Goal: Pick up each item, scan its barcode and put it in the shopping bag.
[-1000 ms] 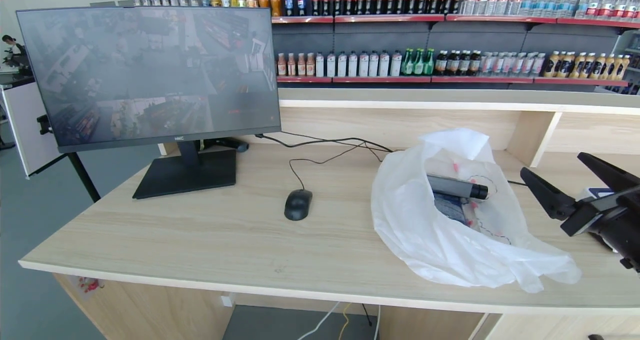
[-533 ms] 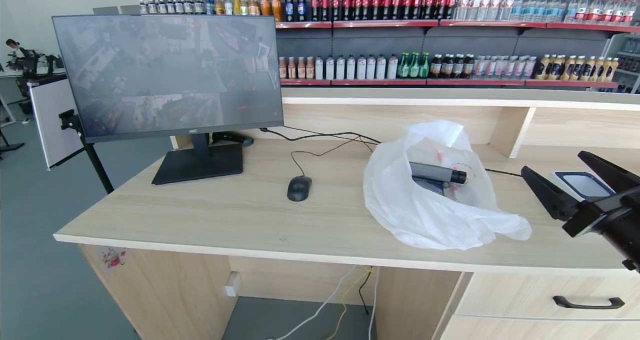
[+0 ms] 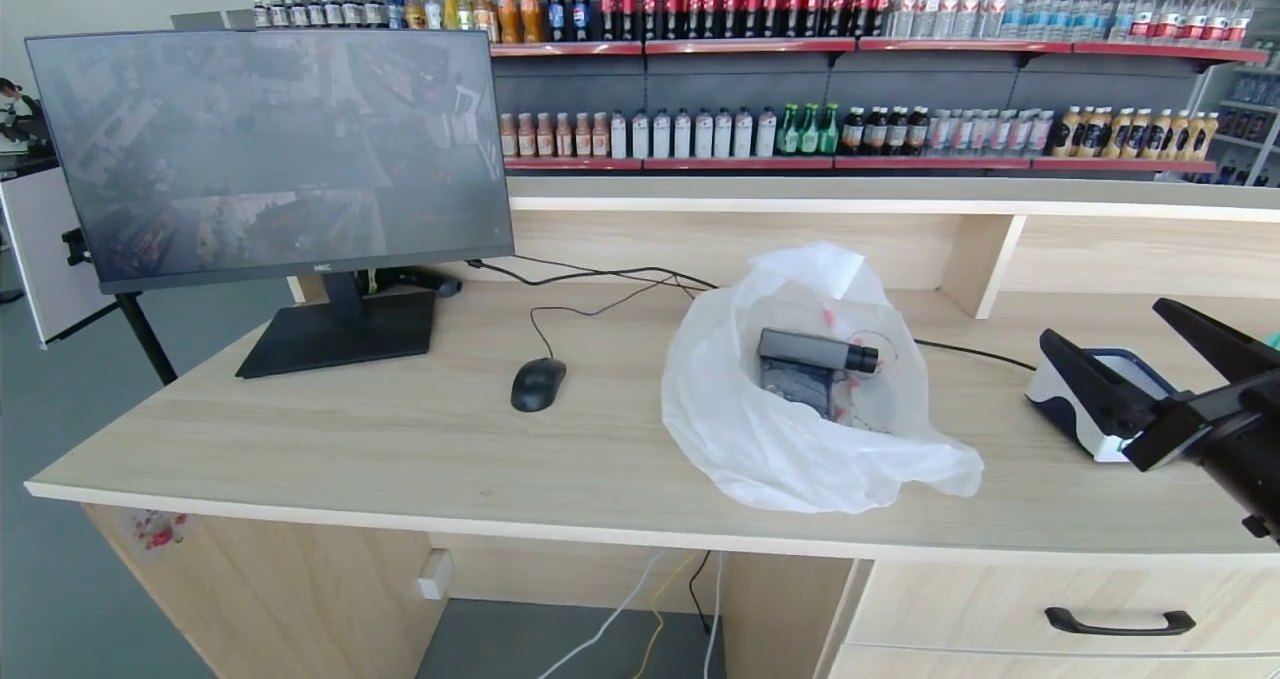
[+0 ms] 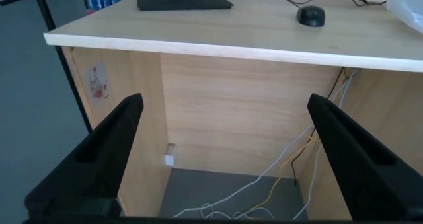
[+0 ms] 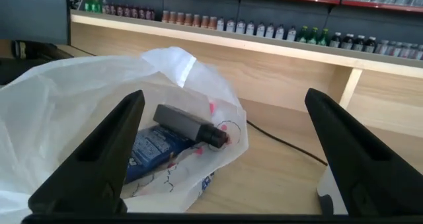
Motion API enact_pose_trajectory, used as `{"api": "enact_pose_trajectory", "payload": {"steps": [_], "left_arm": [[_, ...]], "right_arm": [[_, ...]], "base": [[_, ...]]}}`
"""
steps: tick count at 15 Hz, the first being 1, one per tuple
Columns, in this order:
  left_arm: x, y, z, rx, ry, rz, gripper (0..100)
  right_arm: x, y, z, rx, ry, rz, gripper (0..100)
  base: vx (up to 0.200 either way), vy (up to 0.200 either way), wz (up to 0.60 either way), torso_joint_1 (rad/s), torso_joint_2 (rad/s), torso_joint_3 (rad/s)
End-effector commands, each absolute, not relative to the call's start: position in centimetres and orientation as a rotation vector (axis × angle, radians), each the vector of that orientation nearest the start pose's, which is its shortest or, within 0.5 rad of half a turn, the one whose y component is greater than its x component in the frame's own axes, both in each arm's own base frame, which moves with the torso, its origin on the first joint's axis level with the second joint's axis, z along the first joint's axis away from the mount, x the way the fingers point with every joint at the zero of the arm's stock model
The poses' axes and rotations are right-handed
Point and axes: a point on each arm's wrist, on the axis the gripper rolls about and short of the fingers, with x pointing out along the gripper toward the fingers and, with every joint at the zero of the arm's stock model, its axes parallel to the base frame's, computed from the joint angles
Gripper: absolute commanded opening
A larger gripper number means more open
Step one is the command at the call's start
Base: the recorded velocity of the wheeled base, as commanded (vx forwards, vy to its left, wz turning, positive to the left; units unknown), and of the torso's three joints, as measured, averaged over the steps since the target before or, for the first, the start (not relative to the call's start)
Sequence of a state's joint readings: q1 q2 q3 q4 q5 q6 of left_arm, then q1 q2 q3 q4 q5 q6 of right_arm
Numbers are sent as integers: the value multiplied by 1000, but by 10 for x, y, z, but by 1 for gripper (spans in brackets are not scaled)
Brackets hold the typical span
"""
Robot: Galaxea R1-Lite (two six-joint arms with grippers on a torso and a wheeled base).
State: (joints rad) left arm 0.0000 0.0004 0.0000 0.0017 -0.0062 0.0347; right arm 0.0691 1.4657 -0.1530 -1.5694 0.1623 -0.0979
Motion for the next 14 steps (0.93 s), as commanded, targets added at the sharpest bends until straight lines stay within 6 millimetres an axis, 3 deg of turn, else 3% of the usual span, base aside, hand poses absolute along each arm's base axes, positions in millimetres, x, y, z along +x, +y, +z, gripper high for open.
{"api": "enact_pose_trajectory", "payload": {"steps": [1,14], "left_arm": [[-23,0,75,35,1,-6,100],[-23,0,75,29,1,-6,100]], "right_arm": [[184,17,174,-109,-266,219,100],[180,16,175,-109,-271,219,100]], "base": [[0,-200,0,7,7,-2],[0,-200,0,4,3,1]]}}
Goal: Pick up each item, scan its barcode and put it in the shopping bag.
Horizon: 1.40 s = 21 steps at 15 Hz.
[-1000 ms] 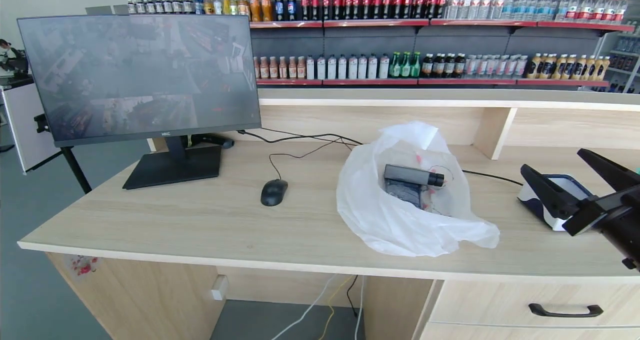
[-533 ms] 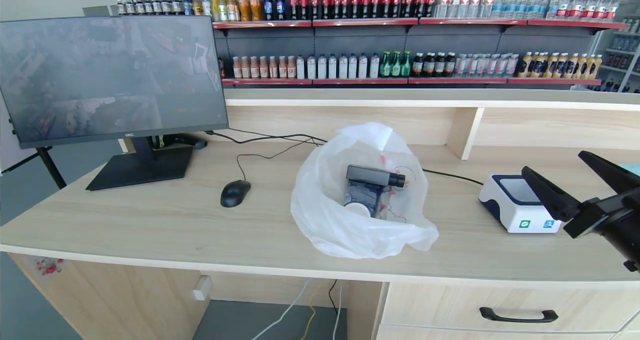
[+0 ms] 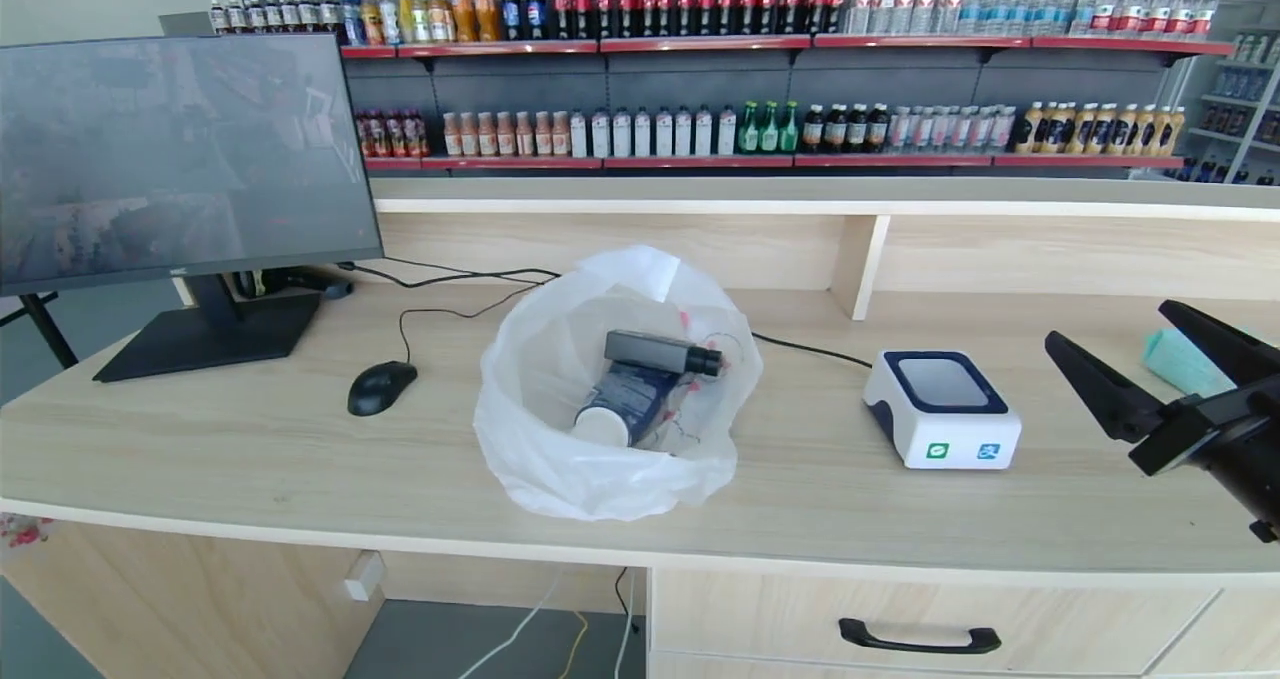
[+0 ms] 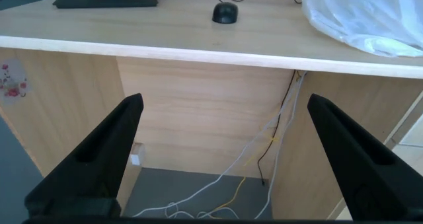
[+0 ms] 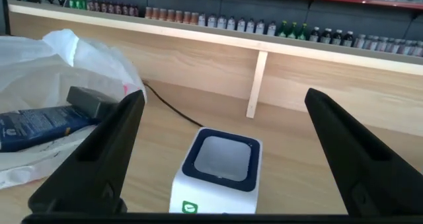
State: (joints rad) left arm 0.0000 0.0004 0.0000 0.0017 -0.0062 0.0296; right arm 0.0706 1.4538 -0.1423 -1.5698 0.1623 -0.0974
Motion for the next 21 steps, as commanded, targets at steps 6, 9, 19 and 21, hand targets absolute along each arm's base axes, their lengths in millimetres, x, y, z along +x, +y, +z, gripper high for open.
{"api": "enact_pose_trajectory", "payload": {"steps": [6,9,19,21], "left_arm": [[-23,0,75,29,1,-6,100],[-23,0,75,29,1,-6,100],[-23,0,75,23,1,-3,100],[-23,0,75,20,1,-5,100]], "right_arm": [[183,17,174,-109,-268,219,100],[186,17,173,-109,-258,220,100],[194,16,170,-109,-240,213,100],[197,16,167,-108,-227,214,100]], "base": [[0,-200,0,2,2,1],[0,-200,0,4,5,-2],[0,-200,0,4,2,3],[0,-200,0,0,0,2]]}}
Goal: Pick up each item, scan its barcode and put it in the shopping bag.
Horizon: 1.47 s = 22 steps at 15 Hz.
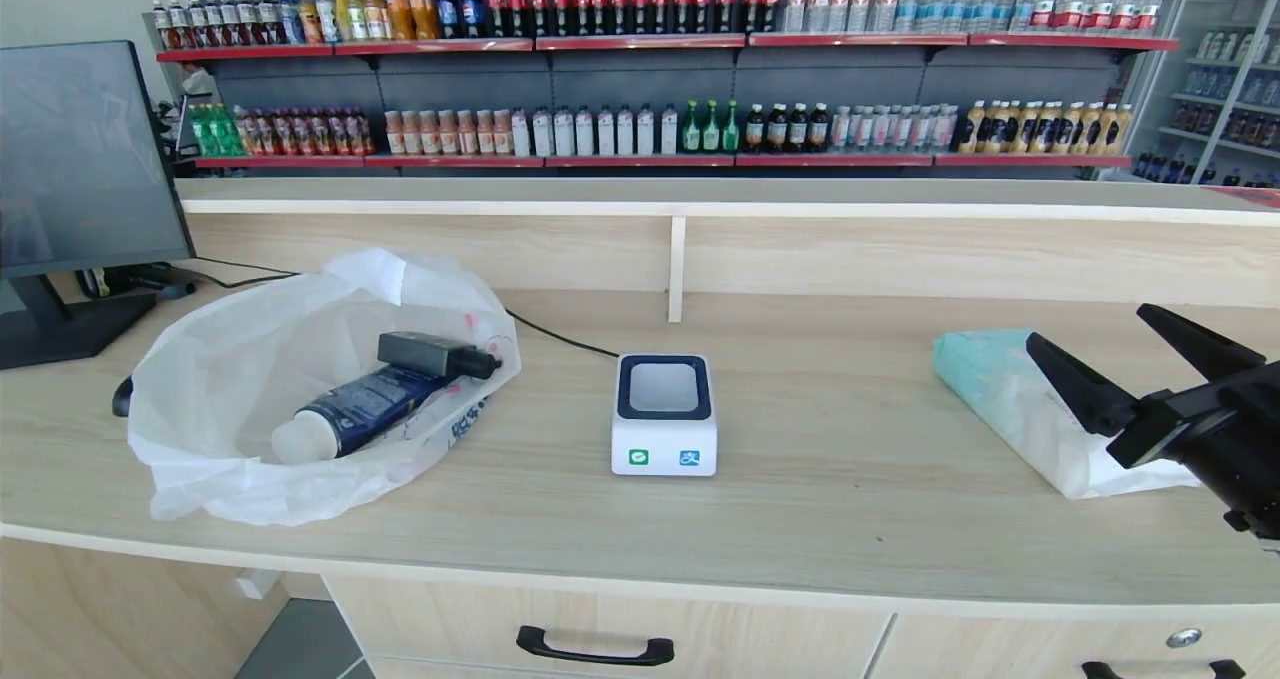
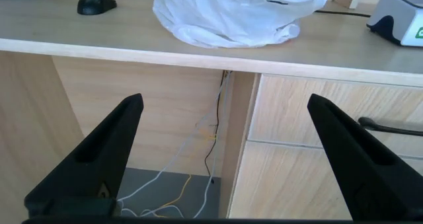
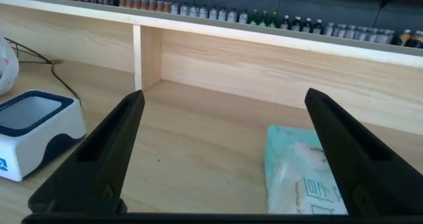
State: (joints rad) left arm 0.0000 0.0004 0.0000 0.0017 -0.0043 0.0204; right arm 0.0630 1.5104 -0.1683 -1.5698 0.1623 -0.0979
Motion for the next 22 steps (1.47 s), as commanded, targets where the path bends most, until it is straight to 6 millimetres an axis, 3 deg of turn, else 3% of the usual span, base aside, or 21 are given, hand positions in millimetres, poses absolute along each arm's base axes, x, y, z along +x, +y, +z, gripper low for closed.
{"api": "enact_pose_trajectory", "payload": {"steps": [1,9,15,22], "left_arm": [[-23,0,75,20,1,-5,100],[-23,0,75,20,1,-5,100],[-23,0,75,21,1,-5,100],[-23,0,75,23,1,-5,100]], "right_arm": [[198,16,167,-108,-226,215,100],[199,16,170,-109,-241,215,100],[188,18,155,-98,-171,231,100],[201,24,170,147,-208,264,100]], "base": [[0,-200,0,2,2,7],[0,-200,0,3,3,3],[0,0,0,0,0,0],[0,0,0,0,0,0]]}}
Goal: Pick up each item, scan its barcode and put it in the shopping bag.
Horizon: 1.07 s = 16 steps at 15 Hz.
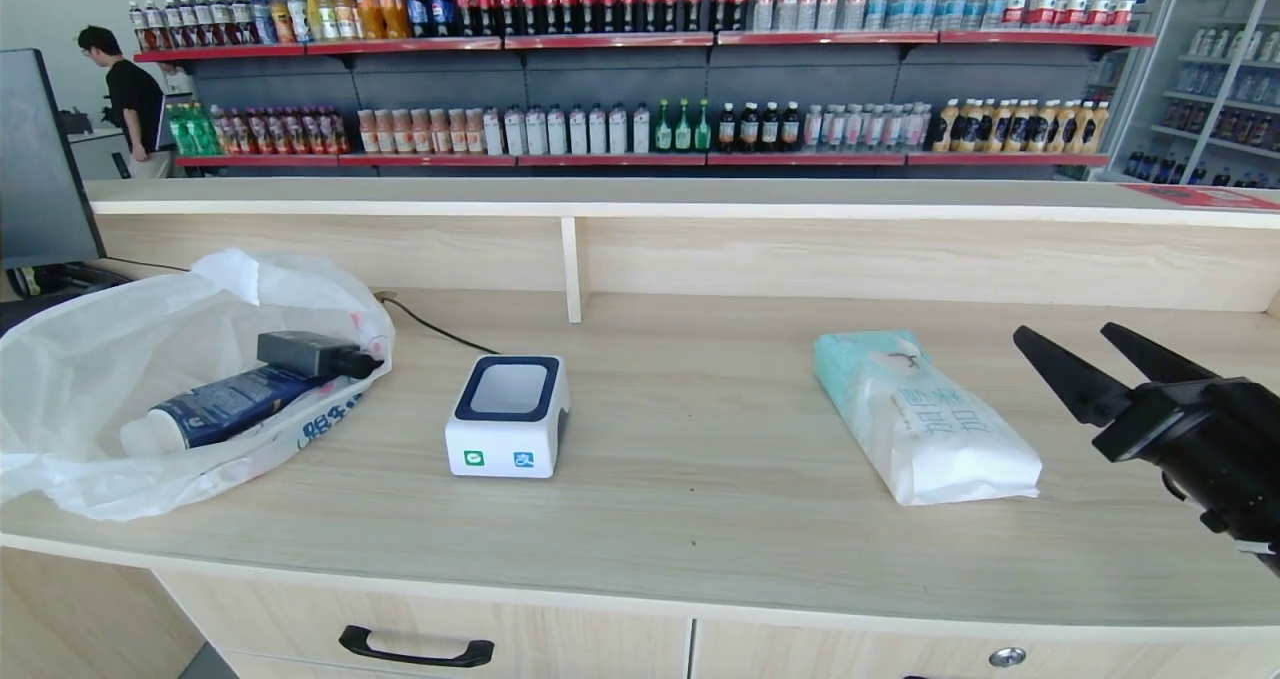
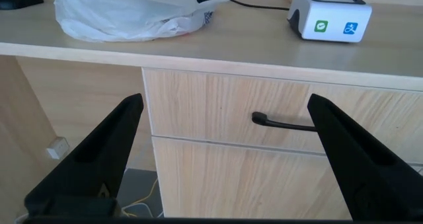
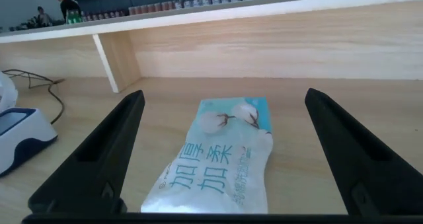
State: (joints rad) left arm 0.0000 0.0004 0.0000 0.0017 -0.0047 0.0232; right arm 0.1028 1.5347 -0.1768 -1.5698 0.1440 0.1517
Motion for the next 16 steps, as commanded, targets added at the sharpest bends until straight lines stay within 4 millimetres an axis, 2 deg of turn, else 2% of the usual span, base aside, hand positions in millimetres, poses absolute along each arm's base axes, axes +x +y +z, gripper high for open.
{"api": "enact_pose_trajectory", "payload": {"steps": [1,4,5,7,9,11,13,14,16], "left_arm": [[-23,0,75,23,1,-5,100],[-23,0,75,23,1,-5,100],[-23,0,75,23,1,-5,100],[-23,0,75,23,1,-5,100],[-23,0,75,23,1,-5,100],[-23,0,75,23,1,-5,100],[-23,0,75,23,1,-5,100],[-23,0,75,23,1,-5,100],[-23,0,75,23,1,-5,100]], "right_arm": [[207,24,170,139,-211,261,100],[223,23,169,132,-206,282,100],[241,26,177,133,-129,310,100],[281,30,221,142,50,363,100],[300,32,250,149,249,355,100],[317,33,252,109,349,347,100],[332,33,236,55,401,302,100],[332,32,228,26,454,271,100],[320,36,219,-3,581,260,100]], "base": [[0,0,0,0,0,0],[0,0,0,0,0,0],[0,0,0,0,0,0],[0,0,0,0,0,0],[0,0,0,0,0,0],[0,0,0,0,0,0],[0,0,0,0,0,0],[0,0,0,0,0,0],[0,0,0,0,0,0]]}}
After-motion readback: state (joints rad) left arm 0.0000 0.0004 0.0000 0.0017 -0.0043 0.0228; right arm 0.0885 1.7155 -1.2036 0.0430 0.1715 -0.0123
